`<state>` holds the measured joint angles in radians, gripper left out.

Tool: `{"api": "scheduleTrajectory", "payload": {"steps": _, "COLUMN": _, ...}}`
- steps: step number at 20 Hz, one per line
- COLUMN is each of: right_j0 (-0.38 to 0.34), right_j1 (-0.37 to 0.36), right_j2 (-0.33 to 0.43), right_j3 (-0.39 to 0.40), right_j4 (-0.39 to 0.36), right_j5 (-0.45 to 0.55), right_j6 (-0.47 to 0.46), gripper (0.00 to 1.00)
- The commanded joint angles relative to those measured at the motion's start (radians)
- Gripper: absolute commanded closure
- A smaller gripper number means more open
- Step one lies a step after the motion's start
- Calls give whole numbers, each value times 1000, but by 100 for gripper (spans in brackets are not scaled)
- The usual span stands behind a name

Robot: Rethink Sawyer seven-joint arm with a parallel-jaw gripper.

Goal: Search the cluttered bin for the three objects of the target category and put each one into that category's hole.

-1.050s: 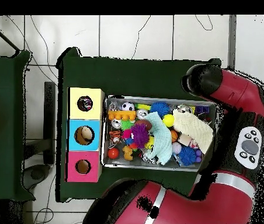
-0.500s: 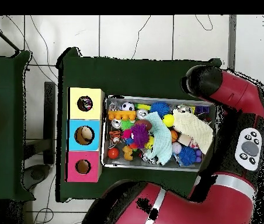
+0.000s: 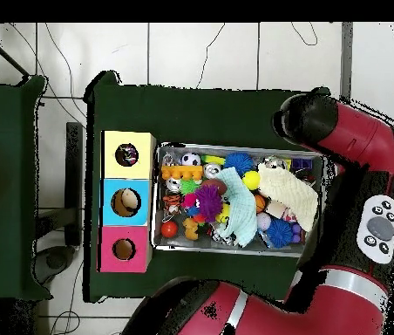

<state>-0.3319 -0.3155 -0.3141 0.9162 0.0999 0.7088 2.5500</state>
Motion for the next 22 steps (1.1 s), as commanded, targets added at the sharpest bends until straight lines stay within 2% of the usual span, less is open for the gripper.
{"api": "scheduleTrajectory", "payload": {"steps": 1, "right_j0": 24, "right_j1": -73, "right_j2": 98, "right_j3": 156, "right_j4": -24, "right_j5": 123, "right_j6": -92, "gripper": 100}}
{"api": "scheduleTrajectory", "payload": {"steps": 12, "right_j0": 39, "right_j1": -115, "right_j2": 111, "right_j3": 313, "right_j4": -12, "right_j5": 29, "right_j6": -27, "gripper": 100}}
{"api": "scheduleTrajectory", "payload": {"steps": 22, "right_j0": 56, "right_j1": -113, "right_j2": 113, "right_j3": 384, "right_j4": -8, "right_j5": -36, "right_j6": 19, "gripper": 100}}
